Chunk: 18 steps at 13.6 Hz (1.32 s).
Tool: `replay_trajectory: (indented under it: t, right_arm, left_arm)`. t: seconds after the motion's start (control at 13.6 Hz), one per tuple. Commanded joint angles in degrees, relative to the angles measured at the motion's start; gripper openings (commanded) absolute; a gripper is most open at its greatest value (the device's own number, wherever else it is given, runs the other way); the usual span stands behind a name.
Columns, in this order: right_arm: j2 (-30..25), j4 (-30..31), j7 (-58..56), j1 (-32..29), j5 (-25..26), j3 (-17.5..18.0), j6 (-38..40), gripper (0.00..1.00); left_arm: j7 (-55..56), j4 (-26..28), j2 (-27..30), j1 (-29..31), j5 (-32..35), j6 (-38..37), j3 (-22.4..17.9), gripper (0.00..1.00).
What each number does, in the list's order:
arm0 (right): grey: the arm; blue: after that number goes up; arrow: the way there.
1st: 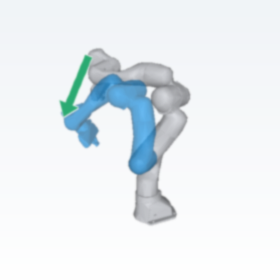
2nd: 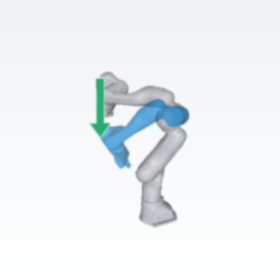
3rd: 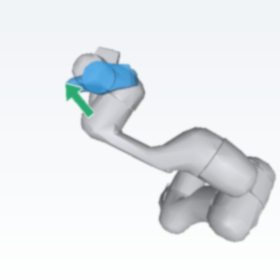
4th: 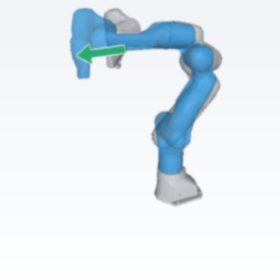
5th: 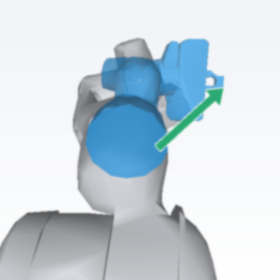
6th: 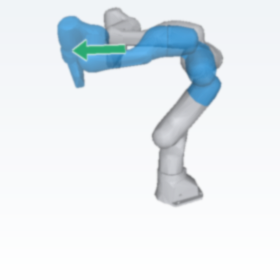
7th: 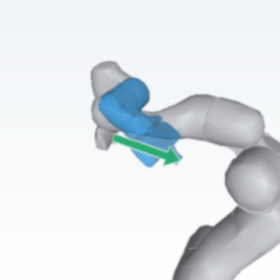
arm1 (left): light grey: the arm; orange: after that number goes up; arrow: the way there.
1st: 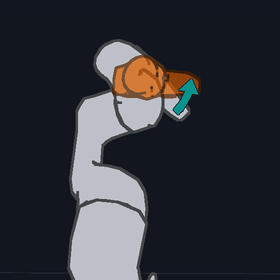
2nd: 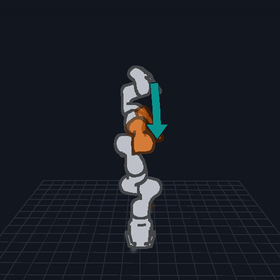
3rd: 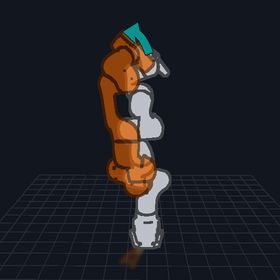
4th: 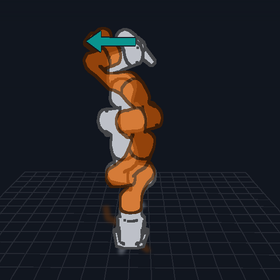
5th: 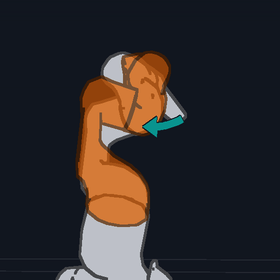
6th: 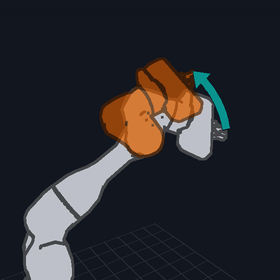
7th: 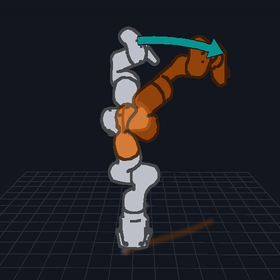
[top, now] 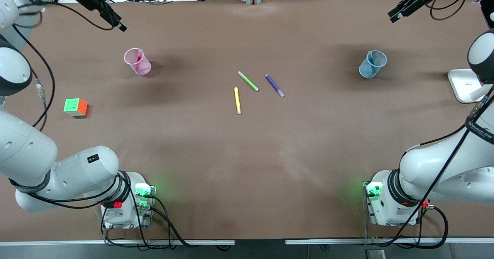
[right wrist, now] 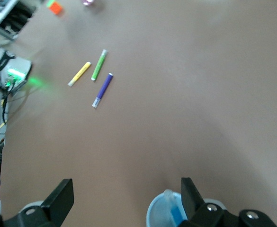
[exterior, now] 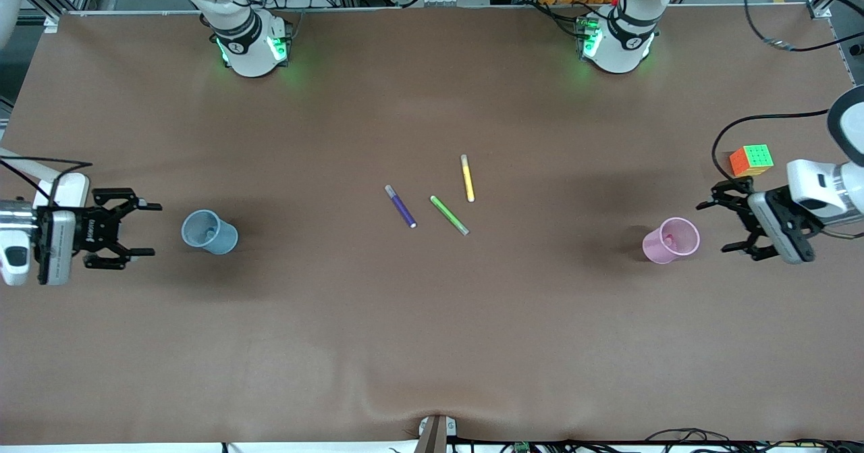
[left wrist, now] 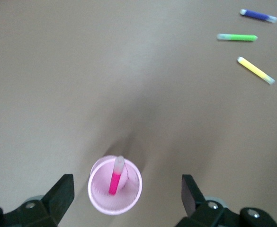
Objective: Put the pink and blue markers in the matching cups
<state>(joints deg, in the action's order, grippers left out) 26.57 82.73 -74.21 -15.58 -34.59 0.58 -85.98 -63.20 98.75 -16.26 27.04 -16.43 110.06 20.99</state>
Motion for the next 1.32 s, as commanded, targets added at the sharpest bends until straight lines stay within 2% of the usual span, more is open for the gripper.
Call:
replay_trajectory:
  t: [0.0,0.15,0.37,0.51,0.66,0.81,1.03,1.25]
  right_arm:
    - [-5.72,1.29,11.15,1.42,4.95,0.04,-1.02,1.0]
    - [-9.15,1.56,18.89,2.47,9.87,0.21,-2.08,1.0]
    - [-12.23,1.91,28.48,4.41,14.36,0.13,-2.43,1.0]
    - [-16.7,5.66,31.39,6.34,19.01,0.21,-6.63,1.0]
    - [-21.36,11.29,35.78,7.13,20.79,0.3,-9.54,1.0]
    - [-24.8,14.55,43.23,8.53,22.63,0.39,-10.43,1.0]
    - [-27.44,14.3,61.67,12.84,30.61,0.48,-9.21,1.0]
    - [-27.45,11.85,77.05,13.2,32.13,0.48,-5.0,1.0]
  left_arm:
    - [14.37,-3.21,-0.08,-1.46,7.18,-2.22,0.46,1.0]
    - [23.43,-5.75,-0.08,-3.04,8.77,-4.93,0.37,1.0]
    - [35.49,-8.65,0.36,-4.54,11.14,-8.53,0.54,1.0]
    - [44.09,-12.25,0.44,-6.12,12.55,-13.45,0.54,1.0]
    - [51.04,-12.79,0.97,-6.74,16.5,-14.26,0.81,1.0]
    - [54.66,-12.7,2.37,-6.83,16.51,-17.59,1.07,1.0]
    - [58.99,-13.49,2.64,-6.39,16.69,-17.87,0.55,1.0]
    - [58.29,-13.58,3.78,-6.39,20.64,-18.13,0.63,1.0]
